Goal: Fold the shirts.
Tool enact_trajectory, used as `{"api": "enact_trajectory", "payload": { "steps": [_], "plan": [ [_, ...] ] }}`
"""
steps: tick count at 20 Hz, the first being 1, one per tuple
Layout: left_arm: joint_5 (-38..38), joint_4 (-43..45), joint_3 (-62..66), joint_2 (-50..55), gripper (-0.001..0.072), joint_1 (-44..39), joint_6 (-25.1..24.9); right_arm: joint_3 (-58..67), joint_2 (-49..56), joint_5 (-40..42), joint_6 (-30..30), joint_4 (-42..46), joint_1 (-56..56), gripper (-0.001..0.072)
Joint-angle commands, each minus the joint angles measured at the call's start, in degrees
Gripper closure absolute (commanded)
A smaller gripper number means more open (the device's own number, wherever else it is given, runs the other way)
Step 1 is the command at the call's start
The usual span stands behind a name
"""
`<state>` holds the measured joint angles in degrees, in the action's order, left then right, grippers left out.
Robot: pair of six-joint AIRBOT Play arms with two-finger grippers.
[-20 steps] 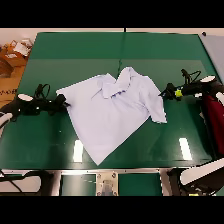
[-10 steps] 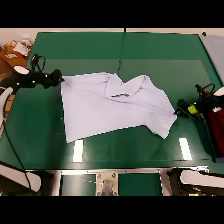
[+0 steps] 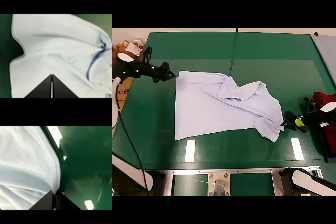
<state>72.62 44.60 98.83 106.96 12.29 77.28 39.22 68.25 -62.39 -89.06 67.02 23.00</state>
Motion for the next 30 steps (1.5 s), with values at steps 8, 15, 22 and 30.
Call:
{"api": "enact_trajectory", "payload": {
  "steps": [8, 15, 22, 30],
  "plan": [
    [9.9, 17.8, -39.7, -38.2, 0.0687, 3.0, 3.3, 4.7, -0.3, 1.7, 1.2, -0.6, -0.1, 0.0699],
    [-10.9, 7.9, -68.2, -47.8, 0.0165, 7.6, 4.4, 4.7, -0.3, 1.3, 4.2, -4.7, -0.1, 0.0699],
    [-13.9, 4.0, -74.9, -43.0, 0.0183, -1.9, 3.7, 4.7, -0.3, 1.3, 4.3, -5.1, -0.1, 0.0699],
    [-18.9, 2.9, -74.3, -42.2, 0.0686, -3.1, 0.2, 4.7, -0.3, 1.2, 4.7, -5.1, -0.1, 0.0699]
  ]
}}
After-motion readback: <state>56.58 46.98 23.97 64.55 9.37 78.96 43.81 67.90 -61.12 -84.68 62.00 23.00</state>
